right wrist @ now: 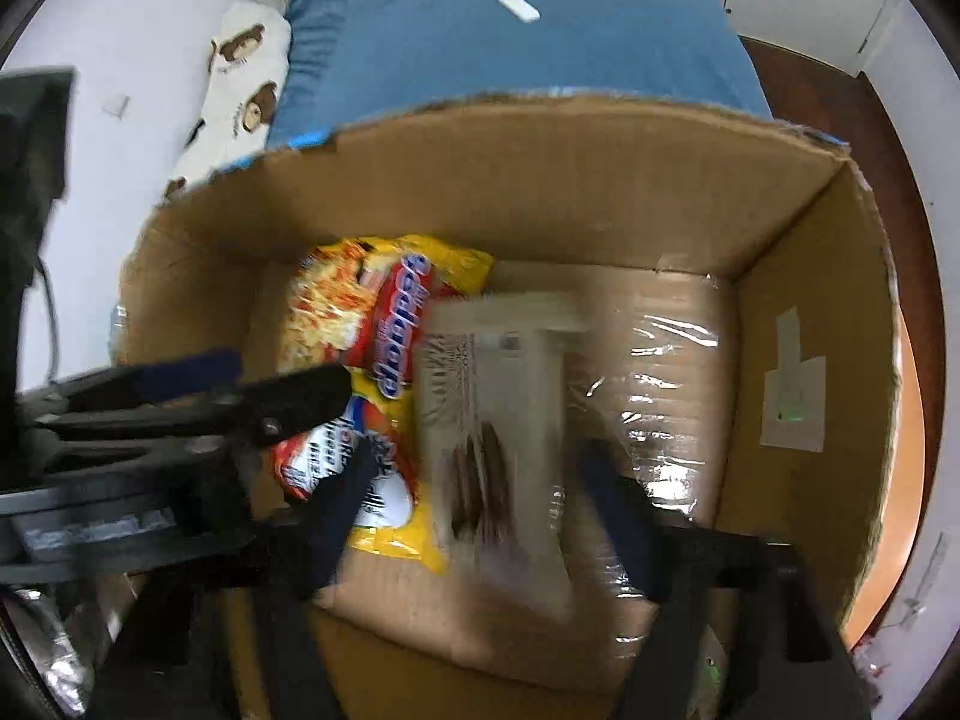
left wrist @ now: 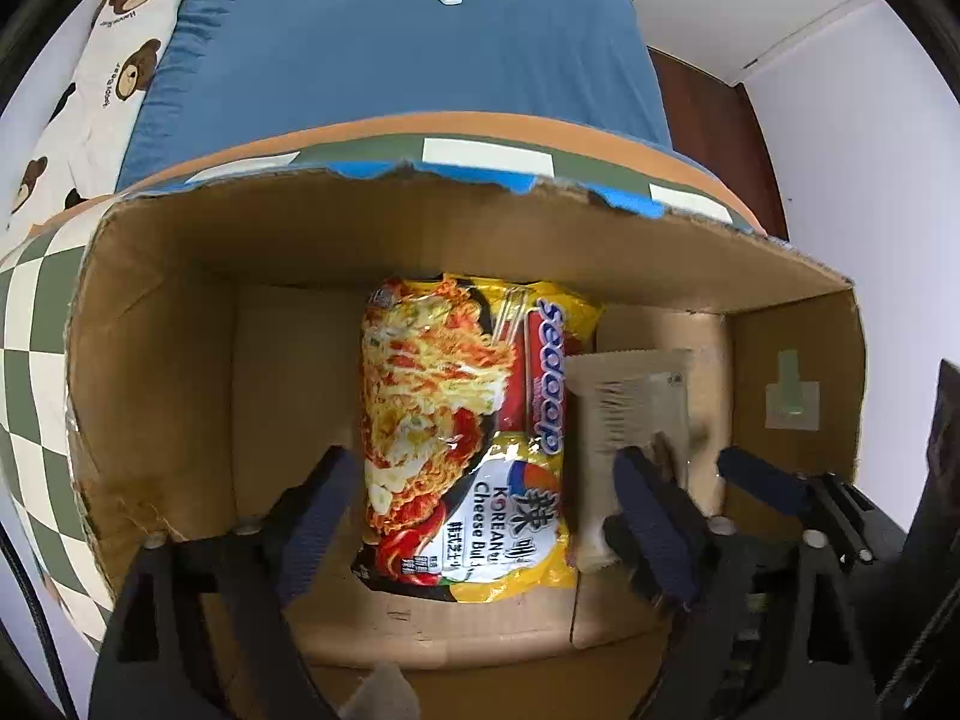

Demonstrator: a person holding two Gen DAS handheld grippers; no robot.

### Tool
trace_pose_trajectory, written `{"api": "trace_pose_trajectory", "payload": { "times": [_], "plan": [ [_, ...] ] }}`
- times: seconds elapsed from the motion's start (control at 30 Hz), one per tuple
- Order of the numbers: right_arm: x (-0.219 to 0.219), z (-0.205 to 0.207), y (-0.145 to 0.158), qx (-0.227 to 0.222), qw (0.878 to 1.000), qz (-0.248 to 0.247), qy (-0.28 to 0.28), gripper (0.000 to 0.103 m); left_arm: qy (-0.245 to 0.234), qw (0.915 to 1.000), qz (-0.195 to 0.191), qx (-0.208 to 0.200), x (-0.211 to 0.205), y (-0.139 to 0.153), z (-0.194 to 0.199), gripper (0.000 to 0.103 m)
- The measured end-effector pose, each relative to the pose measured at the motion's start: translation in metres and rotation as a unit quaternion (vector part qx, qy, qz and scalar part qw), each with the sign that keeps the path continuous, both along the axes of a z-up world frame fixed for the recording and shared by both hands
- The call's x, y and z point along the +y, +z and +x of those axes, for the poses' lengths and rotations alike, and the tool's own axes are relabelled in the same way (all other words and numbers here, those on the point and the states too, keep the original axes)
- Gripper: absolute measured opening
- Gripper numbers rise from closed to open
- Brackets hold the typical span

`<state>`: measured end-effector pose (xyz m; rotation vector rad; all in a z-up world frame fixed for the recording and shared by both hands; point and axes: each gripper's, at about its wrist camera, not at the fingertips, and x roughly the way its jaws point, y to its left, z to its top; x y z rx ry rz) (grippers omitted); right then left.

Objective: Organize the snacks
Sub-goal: 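Carry both packs into the cardboard box and open both grippers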

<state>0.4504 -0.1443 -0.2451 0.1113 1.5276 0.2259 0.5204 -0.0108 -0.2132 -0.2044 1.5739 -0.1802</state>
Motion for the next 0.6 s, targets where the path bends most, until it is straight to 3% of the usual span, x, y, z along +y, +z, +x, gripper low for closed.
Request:
{"api": "trace_pose_trajectory", "payload": {
  "times": [0.33, 0.6],
  "plan": [
    [-0.014, -0.033, 0.019, -0.018, 1.0, -0.01, -0.02, 0.093, 0.009, 0.9973, 0.05, -0.054, 0.01, 0.034, -0.015, 0.094],
    [0.001, -0.072, 0.061, -0.072, 0.996, -0.034, -0.039, 0.093, 0.032, 0.9895, 0.067, -0.124, 0.04, 0.077, -0.058, 0.094]
  ]
}}
